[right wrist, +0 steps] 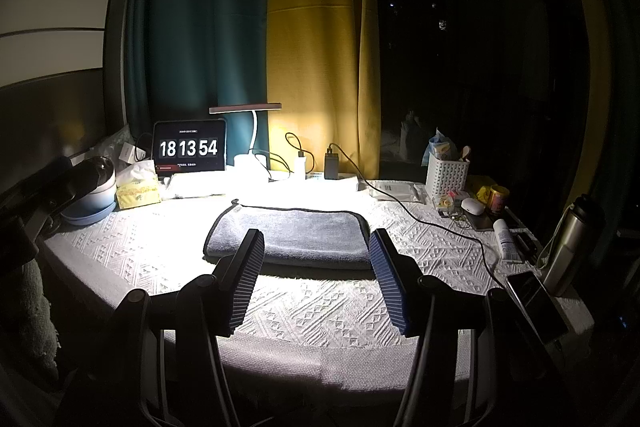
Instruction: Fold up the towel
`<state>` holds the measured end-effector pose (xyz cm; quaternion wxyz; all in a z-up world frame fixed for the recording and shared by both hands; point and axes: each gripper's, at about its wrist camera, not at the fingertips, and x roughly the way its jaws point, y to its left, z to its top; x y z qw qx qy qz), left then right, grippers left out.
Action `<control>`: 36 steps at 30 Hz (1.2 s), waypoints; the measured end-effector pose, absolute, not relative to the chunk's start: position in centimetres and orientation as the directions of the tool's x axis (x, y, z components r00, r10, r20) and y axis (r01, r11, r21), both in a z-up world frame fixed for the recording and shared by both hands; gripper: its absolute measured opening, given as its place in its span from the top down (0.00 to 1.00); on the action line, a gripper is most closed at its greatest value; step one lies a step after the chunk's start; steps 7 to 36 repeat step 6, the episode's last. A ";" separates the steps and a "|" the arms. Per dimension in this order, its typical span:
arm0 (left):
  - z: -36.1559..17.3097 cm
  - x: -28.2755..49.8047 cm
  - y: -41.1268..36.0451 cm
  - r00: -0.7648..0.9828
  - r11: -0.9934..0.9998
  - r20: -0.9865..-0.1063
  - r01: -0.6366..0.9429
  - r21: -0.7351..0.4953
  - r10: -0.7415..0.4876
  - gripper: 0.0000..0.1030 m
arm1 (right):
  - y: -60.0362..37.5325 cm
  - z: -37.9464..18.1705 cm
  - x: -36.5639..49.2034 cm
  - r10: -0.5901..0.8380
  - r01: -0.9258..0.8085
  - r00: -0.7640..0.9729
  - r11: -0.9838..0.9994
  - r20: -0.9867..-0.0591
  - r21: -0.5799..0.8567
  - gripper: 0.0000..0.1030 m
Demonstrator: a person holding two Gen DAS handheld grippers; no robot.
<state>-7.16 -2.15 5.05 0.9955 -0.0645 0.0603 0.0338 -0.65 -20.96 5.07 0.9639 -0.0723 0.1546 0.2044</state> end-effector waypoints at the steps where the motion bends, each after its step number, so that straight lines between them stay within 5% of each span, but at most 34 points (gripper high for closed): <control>1: 5.0 -7.2 -2.2 0.990 0.990 -0.125 -0.074 -0.124 0.058 0.07 | -21.0 5.0 -0.6 0.372 -0.417 0.868 0.906 -0.329 -0.076 0.44; 36: 4.8 -6.9 -2.4 0.992 0.991 -0.127 -0.036 -0.131 0.019 0.07 | -20.8 4.6 -0.7 0.372 -0.419 0.869 0.904 -0.327 -0.083 0.44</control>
